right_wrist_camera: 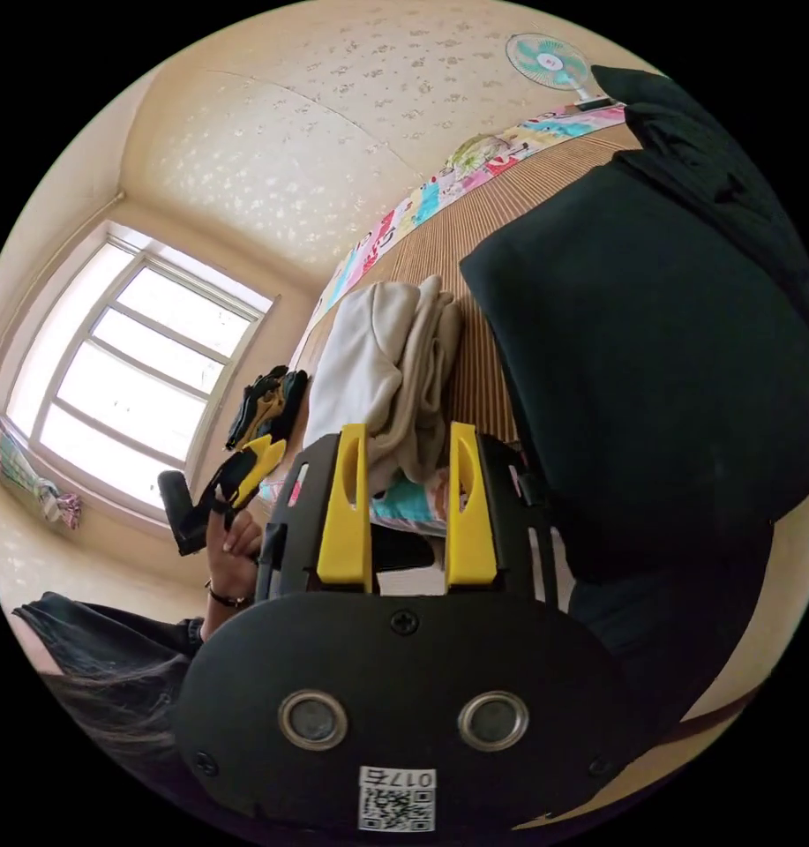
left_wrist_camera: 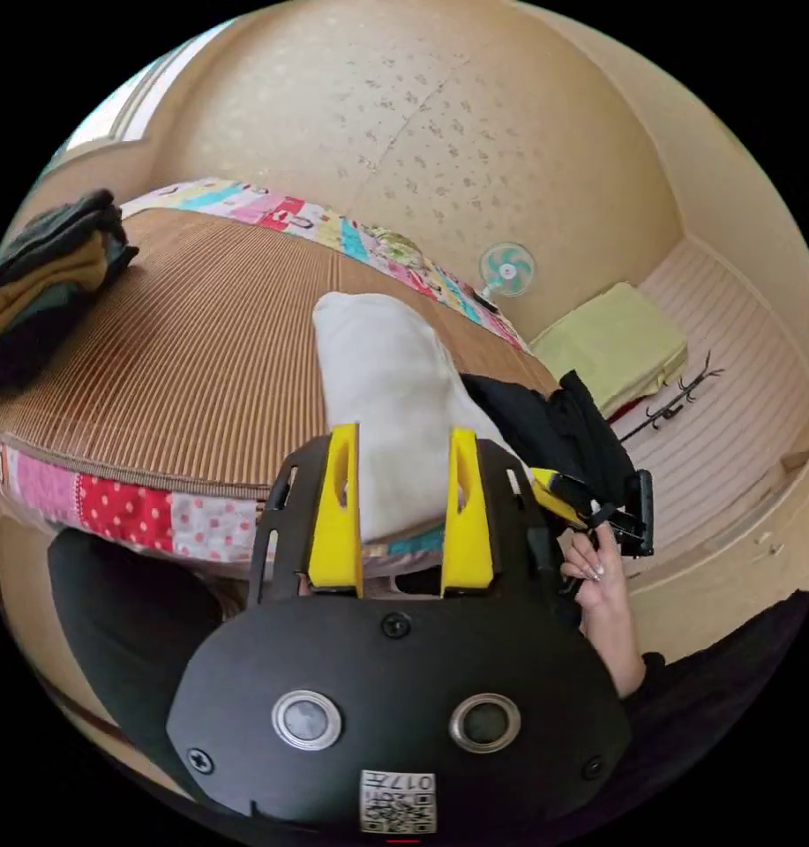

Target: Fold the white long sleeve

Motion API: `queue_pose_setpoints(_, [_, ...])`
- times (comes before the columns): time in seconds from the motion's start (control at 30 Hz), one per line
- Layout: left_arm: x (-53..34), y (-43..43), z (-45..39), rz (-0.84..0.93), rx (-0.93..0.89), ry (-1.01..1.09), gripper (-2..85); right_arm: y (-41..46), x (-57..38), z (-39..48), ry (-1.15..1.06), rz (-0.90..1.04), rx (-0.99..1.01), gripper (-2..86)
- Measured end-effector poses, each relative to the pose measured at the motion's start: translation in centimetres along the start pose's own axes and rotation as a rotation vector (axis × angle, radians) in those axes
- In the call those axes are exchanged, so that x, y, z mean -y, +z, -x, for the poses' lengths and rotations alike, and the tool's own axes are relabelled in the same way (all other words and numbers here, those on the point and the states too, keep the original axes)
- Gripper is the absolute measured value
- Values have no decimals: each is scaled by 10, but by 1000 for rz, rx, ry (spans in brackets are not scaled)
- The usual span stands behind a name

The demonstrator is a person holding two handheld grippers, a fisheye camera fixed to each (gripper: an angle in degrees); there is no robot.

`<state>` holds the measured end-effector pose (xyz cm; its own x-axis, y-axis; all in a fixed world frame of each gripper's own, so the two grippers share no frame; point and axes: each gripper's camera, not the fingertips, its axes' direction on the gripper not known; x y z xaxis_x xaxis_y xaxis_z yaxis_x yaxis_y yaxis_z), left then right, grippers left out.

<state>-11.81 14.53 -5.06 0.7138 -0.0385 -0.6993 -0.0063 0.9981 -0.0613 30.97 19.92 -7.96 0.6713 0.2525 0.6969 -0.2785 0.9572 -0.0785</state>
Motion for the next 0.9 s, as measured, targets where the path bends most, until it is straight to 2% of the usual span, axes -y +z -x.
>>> queue_pose_setpoints(0.07, [1,42,39,168,-84,-122,152,14,10,4,-5,-23,9,155])
queue_pose_setpoints(0.13, [-5,67,54,217,-214,-162,131,34,20,4,-10,43,-18,167])
queue_pose_setpoints(0.2, [-8,75,60,206,-245,-159,109,61,29,6,-24,155,-7,172])
queue_pose_setpoints(0.27, [-5,77,62,195,-195,-117,95,102,35,20,-92,280,-14,164])
queue_pose_setpoints(0.4, [1,71,77,126,-153,-75,88,147,58,70,-199,314,-243,132])
queue_pose_setpoints(0.5, [0,46,104,-27,-12,-56,96,204,86,114,-336,375,-272,124])
queue_pose_setpoints(0.67, [-35,24,165,-362,324,-43,97,332,139,193,-378,429,-222,124])
queue_pose_setpoints(0.73, [-30,28,186,-346,261,-110,99,377,152,226,-414,433,-239,124])
queue_pose_setpoints(0.8, [-22,39,193,-322,182,-65,105,422,164,255,-425,432,-237,126])
queue_pose_setpoints(0.9, [-16,61,198,-284,243,-54,107,482,172,294,-510,404,-284,129])
